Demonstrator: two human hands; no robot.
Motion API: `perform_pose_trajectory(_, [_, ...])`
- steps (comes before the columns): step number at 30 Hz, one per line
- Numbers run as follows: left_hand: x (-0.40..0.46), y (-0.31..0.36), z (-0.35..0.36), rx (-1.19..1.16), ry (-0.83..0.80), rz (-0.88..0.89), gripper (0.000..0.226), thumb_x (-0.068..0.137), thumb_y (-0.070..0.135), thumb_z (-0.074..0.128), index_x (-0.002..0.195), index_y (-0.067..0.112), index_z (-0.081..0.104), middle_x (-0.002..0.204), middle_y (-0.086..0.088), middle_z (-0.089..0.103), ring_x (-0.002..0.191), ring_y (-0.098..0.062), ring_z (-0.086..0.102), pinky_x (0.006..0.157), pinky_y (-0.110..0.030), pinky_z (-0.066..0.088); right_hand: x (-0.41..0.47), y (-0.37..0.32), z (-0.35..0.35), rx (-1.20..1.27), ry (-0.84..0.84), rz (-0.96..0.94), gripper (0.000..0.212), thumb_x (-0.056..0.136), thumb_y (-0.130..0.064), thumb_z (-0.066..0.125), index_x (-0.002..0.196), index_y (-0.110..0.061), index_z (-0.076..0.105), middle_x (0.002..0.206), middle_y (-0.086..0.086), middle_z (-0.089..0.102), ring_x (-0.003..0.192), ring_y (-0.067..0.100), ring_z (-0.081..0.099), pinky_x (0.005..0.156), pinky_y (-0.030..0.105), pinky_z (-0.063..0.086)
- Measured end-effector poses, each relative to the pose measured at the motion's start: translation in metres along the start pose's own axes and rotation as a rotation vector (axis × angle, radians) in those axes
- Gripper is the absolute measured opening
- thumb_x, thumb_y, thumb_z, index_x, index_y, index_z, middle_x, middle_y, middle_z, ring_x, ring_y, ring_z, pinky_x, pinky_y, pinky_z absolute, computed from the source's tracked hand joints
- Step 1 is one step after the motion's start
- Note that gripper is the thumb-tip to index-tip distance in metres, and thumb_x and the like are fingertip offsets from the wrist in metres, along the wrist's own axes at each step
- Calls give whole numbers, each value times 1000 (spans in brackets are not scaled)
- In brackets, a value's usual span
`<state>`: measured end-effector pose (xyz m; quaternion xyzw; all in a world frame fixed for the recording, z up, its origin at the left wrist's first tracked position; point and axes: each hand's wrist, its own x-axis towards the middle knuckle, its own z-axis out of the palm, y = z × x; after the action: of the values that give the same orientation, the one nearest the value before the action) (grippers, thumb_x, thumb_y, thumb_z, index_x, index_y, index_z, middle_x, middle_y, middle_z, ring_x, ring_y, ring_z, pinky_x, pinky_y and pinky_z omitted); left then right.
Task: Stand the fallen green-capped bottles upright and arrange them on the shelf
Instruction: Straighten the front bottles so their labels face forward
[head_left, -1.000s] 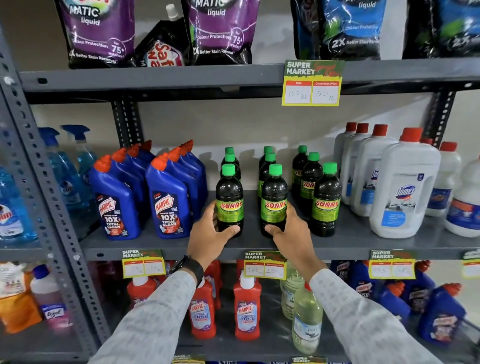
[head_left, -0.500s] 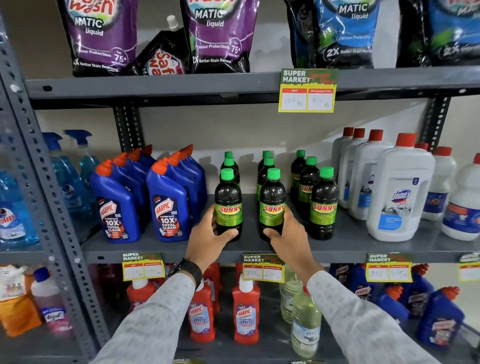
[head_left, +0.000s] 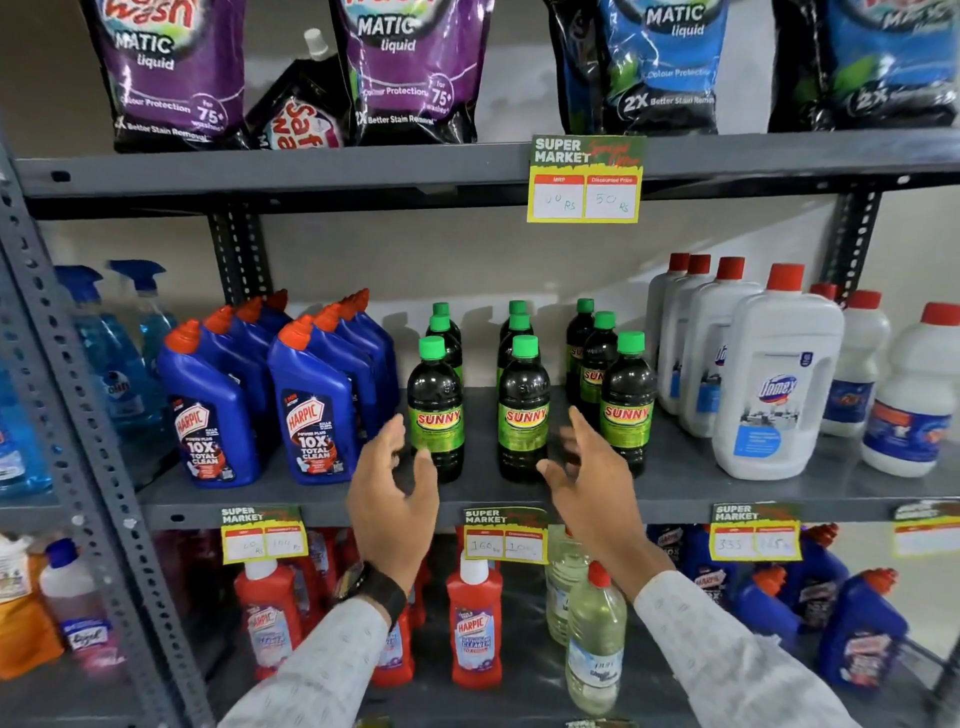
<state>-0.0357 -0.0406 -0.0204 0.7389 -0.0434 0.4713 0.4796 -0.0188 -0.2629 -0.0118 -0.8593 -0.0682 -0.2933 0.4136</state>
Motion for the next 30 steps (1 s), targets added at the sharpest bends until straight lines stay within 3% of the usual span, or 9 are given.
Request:
perform_pose_trajectory(3, [-22, 21, 21, 3, -136, 77, 41, 95, 17, 63, 136, 17, 61, 116, 3, 70, 102, -3, 66, 85, -33, 58, -3, 16, -22, 9, 270, -47, 52, 91, -16, 75, 140, -18, 57, 107, -4, 65, 90, 12, 65, 88, 43, 57])
perform_pose_trajectory(6, [-28, 38, 46, 38, -379, -2, 66, 96, 37, 62, 155, 21, 37, 145, 1, 58, 129, -7, 55, 107, -32, 48, 1, 27, -42, -4, 392, 28, 58, 86, -20, 81, 135, -19, 50, 118, 2, 56, 103, 23, 60, 93, 46, 52])
perform_pose_trajectory(9, [-21, 50, 66, 49, -526, -129, 97, 86, 44, 71, 161, 24, 13, 152, 5, 49, 139, -15, 46, 112, -33, 38, 16, 37, -54, 13, 222, 205, 93, 76, -38, 89, 149, -16, 36, 147, 8, 45, 136, 28, 47, 108, 45, 42])
perform_pose_trajectory(11, [-14, 52, 74, 38, -554, -203, 103, 79, 41, 78, 159, 27, 16, 144, 10, 54, 132, -14, 50, 106, -33, 41, 24, 41, -58, 20, 115, 236, 101, 70, -42, 92, 150, -17, 37, 147, 6, 50, 135, 26, 49, 106, 43, 43])
perform_pose_trajectory(14, [-3, 50, 82, 4, -573, -245, 89, 79, 33, 81, 152, 25, 30, 126, 12, 60, 118, -14, 57, 94, -26, 40, 30, 45, -61, 50, 58, 244, 88, 72, -32, 93, 142, -16, 43, 132, 3, 63, 124, 26, 59, 98, 39, 47])
perform_pose_trajectory(19, [4, 40, 88, -8, -546, -216, 75, 79, 30, 82, 144, 26, 45, 123, 12, 64, 117, -12, 59, 96, -27, 42, 30, 48, -68, 62, -28, 213, 79, 81, -24, 87, 147, -15, 42, 128, 1, 64, 124, 23, 58, 95, 32, 43])
perform_pose_trajectory(23, [1, 35, 88, -55, -538, -221, 77, 78, 32, 82, 146, 29, 45, 123, 17, 62, 116, -5, 58, 102, -28, 42, 29, 51, -70, 64, -36, 207, 79, 82, -24, 86, 147, -17, 42, 124, -4, 64, 122, 22, 59, 97, 34, 46])
perform_pose_trajectory(27, [0, 34, 87, -77, -549, -230, 78, 79, 29, 82, 147, 31, 43, 116, 29, 57, 105, 20, 49, 97, -19, 38, 28, 49, -72, 77, -55, 205, 81, 83, -24, 85, 149, -18, 40, 114, -12, 55, 119, 16, 57, 94, 28, 42])
perform_pose_trajectory(30, [1, 31, 88, -81, -572, -238, 80, 77, 29, 81, 147, 34, 43, 119, 30, 58, 114, 11, 54, 105, -27, 43, 26, 49, -72, 70, -49, 195, 83, 82, -25, 86, 150, -19, 39, 123, -7, 62, 120, 16, 57, 97, 29, 43])
